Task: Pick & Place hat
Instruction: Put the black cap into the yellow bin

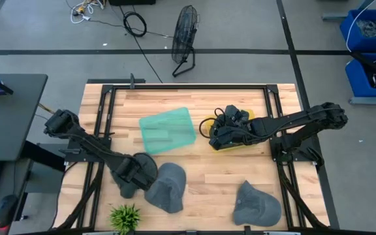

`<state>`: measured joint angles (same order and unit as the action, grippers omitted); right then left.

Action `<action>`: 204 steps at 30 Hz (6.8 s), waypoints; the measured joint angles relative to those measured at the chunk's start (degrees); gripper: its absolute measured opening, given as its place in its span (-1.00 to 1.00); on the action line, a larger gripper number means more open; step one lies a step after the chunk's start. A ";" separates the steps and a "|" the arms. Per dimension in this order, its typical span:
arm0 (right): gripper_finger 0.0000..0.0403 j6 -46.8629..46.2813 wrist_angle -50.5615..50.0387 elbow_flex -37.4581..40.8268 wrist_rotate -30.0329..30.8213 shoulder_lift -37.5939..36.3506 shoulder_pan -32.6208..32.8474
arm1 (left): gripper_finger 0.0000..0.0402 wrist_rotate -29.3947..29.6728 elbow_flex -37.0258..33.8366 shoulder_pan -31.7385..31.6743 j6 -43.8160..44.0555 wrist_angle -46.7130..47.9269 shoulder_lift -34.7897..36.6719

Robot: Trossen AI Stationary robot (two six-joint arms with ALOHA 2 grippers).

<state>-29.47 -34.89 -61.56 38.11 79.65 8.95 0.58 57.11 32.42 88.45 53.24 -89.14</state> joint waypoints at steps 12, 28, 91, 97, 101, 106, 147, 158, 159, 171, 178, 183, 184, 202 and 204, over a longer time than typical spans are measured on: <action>-0.36 10.98 1.07 0.00 -1.01 0.01 0.00 | -0.96 19.52 29.37 1.00 -53.02 25.89 0.09; -0.36 33.07 20.76 -0.01 -13.03 0.01 3.31 | -0.94 27.15 29.66 -16.45 -128.18 17.51 -8.61; -0.97 29.11 3.80 -4.61 -14.34 4.62 -1.31 | -0.94 35.47 28.62 -22.68 -162.36 -10.14 -12.15; -0.96 21.61 -15.79 -12.00 -6.96 -1.87 1.62 | -0.94 30.91 28.62 -24.76 -172.02 -19.53 -12.15; -0.98 14.32 -31.12 -18.00 -3.52 -5.27 3.26 | -0.94 22.15 28.64 -26.59 -178.77 -27.72 -12.17; -0.97 8.77 -36.94 -21.31 -1.57 -9.65 4.59 | -0.94 18.25 28.67 -29.48 -191.19 -38.02 -16.81; -0.10 3.43 -29.89 -5.39 -9.03 -7.69 4.74 | -0.94 33.29 28.62 -28.51 -203.11 -47.75 -23.87; -0.01 1.06 -32.06 -5.97 -7.62 -7.75 1.01 | -0.94 37.38 28.62 -24.56 -206.17 -45.02 -23.87; -0.02 1.36 -31.53 -5.99 -8.54 -7.75 0.40 | -0.94 37.42 28.62 -24.29 -206.47 -45.67 -23.87; -0.08 10.09 -26.62 -5.99 -17.77 -7.75 -4.33 | -0.94 41.23 28.62 -20.41 -208.99 -46.13 -23.87; -0.09 15.07 -16.03 -6.03 -28.05 -7.75 -4.46 | -0.94 42.86 28.62 -20.63 -207.74 -46.12 -23.87; -0.21 15.02 -15.29 -6.05 -28.30 -7.75 -4.50 | -0.94 47.10 28.62 -19.46 -207.55 -46.14 -23.87; -0.26 15.01 -15.22 -6.05 -28.30 -7.75 -4.50 | -0.94 47.23 28.62 -19.15 -207.25 -46.14 -23.87; -0.90 9.31 -17.63 -6.05 -21.70 -7.73 -4.55 | -0.88 44.55 28.62 -20.19 -185.49 -48.66 -22.75; -0.90 8.77 -17.76 -6.05 -20.55 -7.73 -4.61 | -0.83 43.34 28.62 -21.41 -179.73 -48.18 -22.75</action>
<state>-20.71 -52.66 -67.61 17.56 71.92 4.34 43.92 85.73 11.01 -91.28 5.06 -111.90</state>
